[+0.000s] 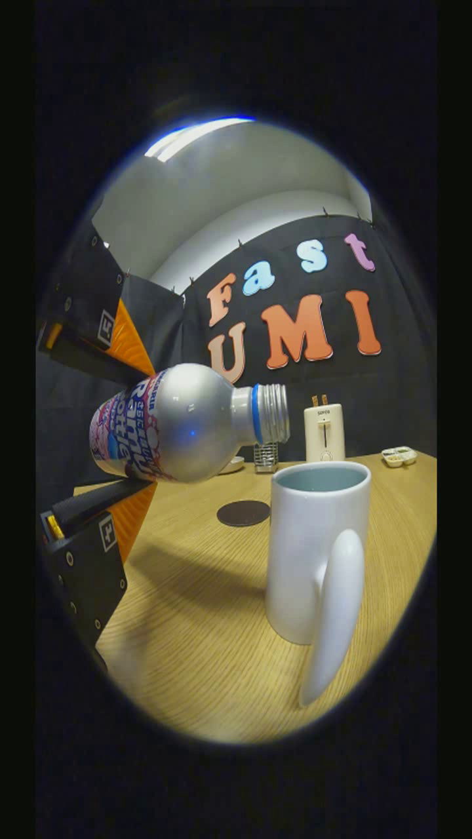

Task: Take the bottle from table, then pour the juice into the cup, finally place the bottle on the coaster

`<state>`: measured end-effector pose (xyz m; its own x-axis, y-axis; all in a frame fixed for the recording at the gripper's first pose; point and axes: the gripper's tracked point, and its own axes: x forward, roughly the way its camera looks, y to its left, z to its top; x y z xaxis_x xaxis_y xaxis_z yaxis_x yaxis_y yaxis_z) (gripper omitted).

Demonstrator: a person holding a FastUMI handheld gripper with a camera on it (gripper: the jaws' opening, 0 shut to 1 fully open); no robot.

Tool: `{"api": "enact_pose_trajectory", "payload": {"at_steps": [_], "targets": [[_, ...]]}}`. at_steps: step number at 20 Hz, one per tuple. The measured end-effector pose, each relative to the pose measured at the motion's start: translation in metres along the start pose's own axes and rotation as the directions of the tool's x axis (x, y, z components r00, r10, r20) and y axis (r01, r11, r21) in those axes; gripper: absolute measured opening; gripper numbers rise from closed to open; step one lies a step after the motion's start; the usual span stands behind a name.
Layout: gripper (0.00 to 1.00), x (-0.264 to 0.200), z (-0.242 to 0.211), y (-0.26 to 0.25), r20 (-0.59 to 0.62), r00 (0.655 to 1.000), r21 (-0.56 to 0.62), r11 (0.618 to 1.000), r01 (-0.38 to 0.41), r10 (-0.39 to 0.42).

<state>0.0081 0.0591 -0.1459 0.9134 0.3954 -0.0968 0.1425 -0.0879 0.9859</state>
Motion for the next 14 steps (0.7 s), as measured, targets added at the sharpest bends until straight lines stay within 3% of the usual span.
{"api": "enact_pose_trajectory", "payload": {"at_steps": [14], "targets": [[0.78,-0.002,0.0,0.025,-0.022,0.996,0.172,0.982,-0.079,0.084]]}}
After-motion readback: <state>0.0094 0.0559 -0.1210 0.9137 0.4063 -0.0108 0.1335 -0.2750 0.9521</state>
